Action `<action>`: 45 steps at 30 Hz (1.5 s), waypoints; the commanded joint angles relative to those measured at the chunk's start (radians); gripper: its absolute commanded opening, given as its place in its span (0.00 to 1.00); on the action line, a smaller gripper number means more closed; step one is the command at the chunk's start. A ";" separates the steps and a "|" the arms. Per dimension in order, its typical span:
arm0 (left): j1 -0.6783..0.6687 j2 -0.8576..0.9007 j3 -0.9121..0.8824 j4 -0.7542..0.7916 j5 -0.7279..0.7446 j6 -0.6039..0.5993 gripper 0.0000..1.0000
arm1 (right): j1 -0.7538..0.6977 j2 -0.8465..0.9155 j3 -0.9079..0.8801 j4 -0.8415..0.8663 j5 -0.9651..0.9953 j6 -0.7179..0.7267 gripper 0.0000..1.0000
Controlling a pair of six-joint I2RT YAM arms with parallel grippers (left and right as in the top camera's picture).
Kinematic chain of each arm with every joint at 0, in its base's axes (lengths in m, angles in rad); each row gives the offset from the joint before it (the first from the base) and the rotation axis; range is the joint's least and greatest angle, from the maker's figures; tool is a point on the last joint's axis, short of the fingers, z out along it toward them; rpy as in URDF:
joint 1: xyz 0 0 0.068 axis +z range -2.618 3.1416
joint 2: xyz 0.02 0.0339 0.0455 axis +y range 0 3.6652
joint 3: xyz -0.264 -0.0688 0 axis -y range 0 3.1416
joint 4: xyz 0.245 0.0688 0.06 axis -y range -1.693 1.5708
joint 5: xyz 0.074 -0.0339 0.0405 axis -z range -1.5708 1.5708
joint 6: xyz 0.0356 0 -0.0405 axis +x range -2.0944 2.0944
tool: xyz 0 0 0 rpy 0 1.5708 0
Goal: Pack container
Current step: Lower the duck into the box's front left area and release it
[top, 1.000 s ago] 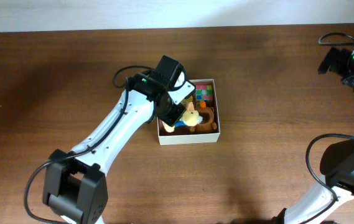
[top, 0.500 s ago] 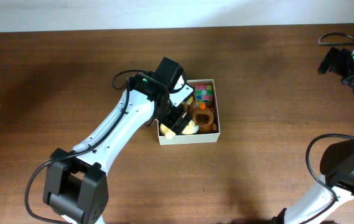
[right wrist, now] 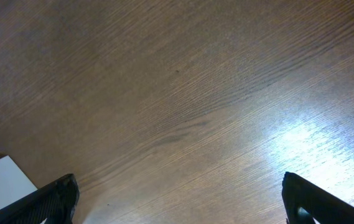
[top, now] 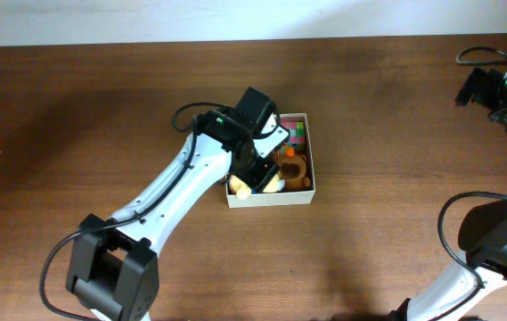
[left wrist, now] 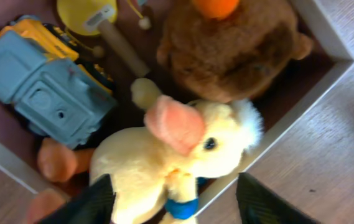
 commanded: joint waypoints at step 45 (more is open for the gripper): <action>-0.011 0.205 0.205 -0.116 -0.053 -0.203 0.38 | 0.005 -0.005 0.008 0.000 -0.006 -0.005 0.99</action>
